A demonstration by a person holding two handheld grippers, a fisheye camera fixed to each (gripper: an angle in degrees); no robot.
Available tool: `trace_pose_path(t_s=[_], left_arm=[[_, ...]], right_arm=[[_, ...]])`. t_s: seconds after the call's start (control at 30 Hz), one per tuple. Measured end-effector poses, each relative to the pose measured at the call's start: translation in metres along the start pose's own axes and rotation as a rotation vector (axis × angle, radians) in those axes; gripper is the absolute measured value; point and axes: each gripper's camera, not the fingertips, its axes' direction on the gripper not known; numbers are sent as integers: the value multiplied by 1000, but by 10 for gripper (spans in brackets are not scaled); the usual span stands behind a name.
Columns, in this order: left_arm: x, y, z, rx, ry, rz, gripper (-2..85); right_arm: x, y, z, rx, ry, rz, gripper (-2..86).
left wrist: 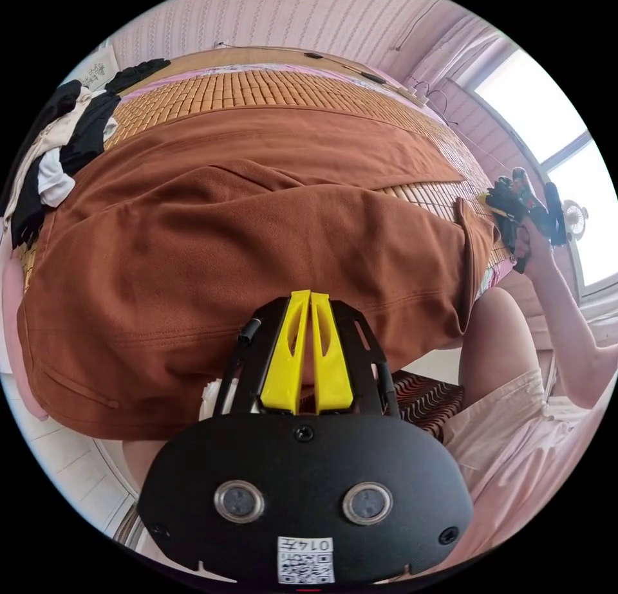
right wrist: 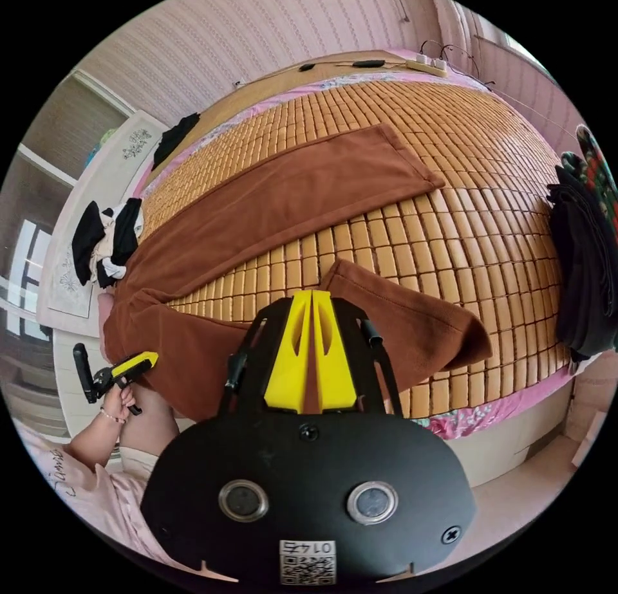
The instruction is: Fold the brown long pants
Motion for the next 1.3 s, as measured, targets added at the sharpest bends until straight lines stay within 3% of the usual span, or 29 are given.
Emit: trace_pose_path(t_s=[0.1, 0.23, 0.43, 0.53, 0.63, 0.87, 1.07, 1.17, 1.3], left_arm=[[9, -1, 7, -18, -23, 22, -7], [25, -2, 17, -31, -69, 70, -8], [32, -2, 28, -55, -52, 50, -9], [39, -4, 34, -73, -62, 58, -10], [45, -3, 39, -76, -62, 82, -10], [44, -1, 45, -88, 10, 38, -10], [60, 2, 31, -23, 19, 87, -9], [77, 7, 17, 22, 59, 153, -9], [92, 13, 31, -52, 30, 214, -9]], right_arm=[[-6, -8, -71, 212, -117, -34, 4], [-19, -3, -56, -6, 135, -88, 15], [-37, 24, 46, -319, 184, -59, 128], [-61, 34, 53, -273, 402, -109, 105], [-70, 39, 52, -255, 438, -142, 81], [-45, 31, 7, -162, 181, -85, 20], [-27, 39, -143, 343, -272, -72, 12], [-11, 82, -190, 391, -221, -81, 10], [56, 135, -153, 100, 28, 203, 8]])
